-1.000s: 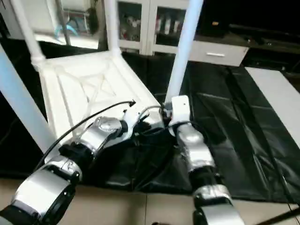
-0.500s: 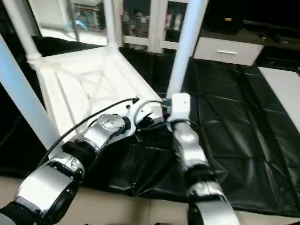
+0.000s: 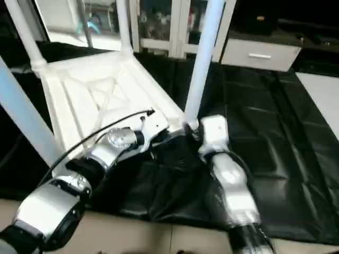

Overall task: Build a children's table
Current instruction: Rotate leg to tighten

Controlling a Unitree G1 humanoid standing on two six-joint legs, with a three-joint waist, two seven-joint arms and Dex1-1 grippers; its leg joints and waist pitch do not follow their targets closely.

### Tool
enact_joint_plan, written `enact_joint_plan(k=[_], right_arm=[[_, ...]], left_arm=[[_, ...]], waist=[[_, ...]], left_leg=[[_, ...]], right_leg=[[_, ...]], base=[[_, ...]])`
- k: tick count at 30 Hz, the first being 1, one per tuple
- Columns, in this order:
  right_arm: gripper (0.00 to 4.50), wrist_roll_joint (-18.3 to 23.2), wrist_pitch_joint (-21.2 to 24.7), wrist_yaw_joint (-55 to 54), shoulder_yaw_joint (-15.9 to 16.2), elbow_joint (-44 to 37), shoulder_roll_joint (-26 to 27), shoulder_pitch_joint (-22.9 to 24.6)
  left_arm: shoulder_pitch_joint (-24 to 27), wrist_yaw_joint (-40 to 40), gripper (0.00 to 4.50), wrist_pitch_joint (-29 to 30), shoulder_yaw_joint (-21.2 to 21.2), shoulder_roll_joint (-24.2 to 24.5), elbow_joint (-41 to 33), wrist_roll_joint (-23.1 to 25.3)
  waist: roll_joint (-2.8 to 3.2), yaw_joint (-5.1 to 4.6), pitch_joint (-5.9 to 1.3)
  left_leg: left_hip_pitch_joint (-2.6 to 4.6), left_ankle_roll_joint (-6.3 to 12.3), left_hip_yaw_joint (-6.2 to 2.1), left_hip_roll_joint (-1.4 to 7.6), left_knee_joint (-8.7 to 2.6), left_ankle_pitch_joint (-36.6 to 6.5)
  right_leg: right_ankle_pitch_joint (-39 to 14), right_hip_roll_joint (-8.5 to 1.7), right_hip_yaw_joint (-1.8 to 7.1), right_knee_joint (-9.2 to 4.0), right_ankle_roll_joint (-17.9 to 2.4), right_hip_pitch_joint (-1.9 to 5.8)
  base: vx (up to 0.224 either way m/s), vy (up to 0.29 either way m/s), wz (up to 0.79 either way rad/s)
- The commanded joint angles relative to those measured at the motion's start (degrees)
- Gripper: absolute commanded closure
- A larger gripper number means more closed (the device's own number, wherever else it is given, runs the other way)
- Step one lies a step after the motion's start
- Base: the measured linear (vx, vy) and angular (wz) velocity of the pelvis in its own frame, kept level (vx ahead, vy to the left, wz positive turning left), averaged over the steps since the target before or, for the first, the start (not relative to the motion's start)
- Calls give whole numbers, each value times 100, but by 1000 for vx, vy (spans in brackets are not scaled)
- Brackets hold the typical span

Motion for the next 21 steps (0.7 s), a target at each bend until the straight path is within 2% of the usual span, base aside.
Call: enact_joint_plan(k=[1,2,4,6,8,9,10,11,12,13,15,16,17,19,20,21], right_arm=[[131,-39,149,6,-42,-312,-61,72],[131,25,282,75,-37,-526,-128,261],[131,135,391,186,-49,-657,-182,387],[131,371,575,455,-65,-807,-292,520],[131,457,647,620,-48,-885,-377,585],[131,543,678,825,-4,-944,-464,628],[131,593,707,1008,48,-1013,-540,655],[131,669,793,1126,79,-1099,-576,669],[131,834,958,1395,158,-1284,-662,689],[131,946,1055,1636,240,-1443,-757,704],[131,1003,1111,1796,280,-1555,-840,719],[131,1063,1163,1892,290,-1626,-889,734],[131,1126,1204,2027,312,-1693,-962,767],[131,1136,1208,2080,326,-1695,-996,783],[131,1133,1211,2101,333,-1668,-1016,794],[131,1133,1211,2101,333,-1668,-1016,794]], left_arm=[[-159,-181,406,-381,349,-121,-293,-484],[-125,-312,387,-364,417,-117,-392,-570],[-69,-437,387,-330,441,-110,-531,-633],[48,-572,365,-197,592,-89,-875,-864],[138,-704,353,-110,637,-29,-1095,-966],[252,-882,342,77,660,63,-1339,-1063],[370,-1110,330,280,653,163,-1567,-1113],[487,-1337,319,463,580,280,-1767,-1108],[714,-1768,319,833,385,533,-2136,-1033],[904,-2056,311,1071,173,773,-2412,-885],[1050,-2202,282,1312,32,946,-2624,-774],[1143,-2315,277,1476,-64,1046,-2784,-737],[1280,-2551,273,1724,-205,1157,-3015,-750],[1353,-2695,265,1877,-289,1198,-3131,-780],[1400,-2772,239,1925,-371,1205,-3181,-780],[1400,-2772,232,1925,-371,1205,-3181,-780]], waist=[[-104,29,-379],[-162,36,-381],[-134,82,-376],[-175,81,-364],[-188,89,-372],[-164,91,-372],[-189,87,-360],[-182,82,-366],[-136,90,-367],[-135,54,-364],[-120,19,-366],[-123,15,-373],[-107,27,-364],[-108,36,-344],[-102,40,-350],[-103,39,-346]], left_leg=[[-40,523,79,-54,-342,-1163],[-35,530,87,-64,-331,-1180],[-4,521,74,-14,-343,-1211],[-31,508,63,9,-362,-1260],[-29,519,69,5,-353,-1257],[-40,519,67,-1,-350,-1223],[-51,535,79,-4,-346,-1181],[-57,551,83,-9,-341,-1145],[-36,540,81,2,-348,-1138],[-44,564,80,8,-356,-1097],[-36,532,78,22,-358,-1111],[-7,483,84,32,-354,-1149],[-12,415,73,46,-369,-1195],[39,333,102,44,-365,-1310],[36,285,98,40,-371,-1343],[31,273,97,35,-373,-1368]], right_leg=[[-1974,-203,192,-415,-882,427],[-2076,-202,188,-434,-860,417],[-2030,-226,196,-423,-919,383],[-1749,-209,187,-378,-980,402],[-1634,-210,200,-354,-1018,408],[-1586,-208,207,-344,-1032,414],[-1549,-197,218,-343,-1038,415],[-1527,-202,230,-335,-1040,423],[-1510,-205,234,-321,-1063,425],[-1468,-186,246,-315,-1046,422],[-1439,-181,252,-312,-1049,411],[-1439,-182,255,-309,-1062,396],[-1531,-202,258,-314,-1079,404],[-1572,-176,269,-335,-1119,342],[-1553,-174,273,-324,-1127,350],[-1559,-170,276,-330,-1121,348]], base=[[0,0,0],[0,0,0],[0,0,0],[0,0,0],[0,0,0],[0,0,0],[0,0,0],[0,0,0],[0,0,0],[0,0,0],[0,0,0],[0,0,0],[0,0,0],[0,0,0],[0,0,0],[0,0,0]])
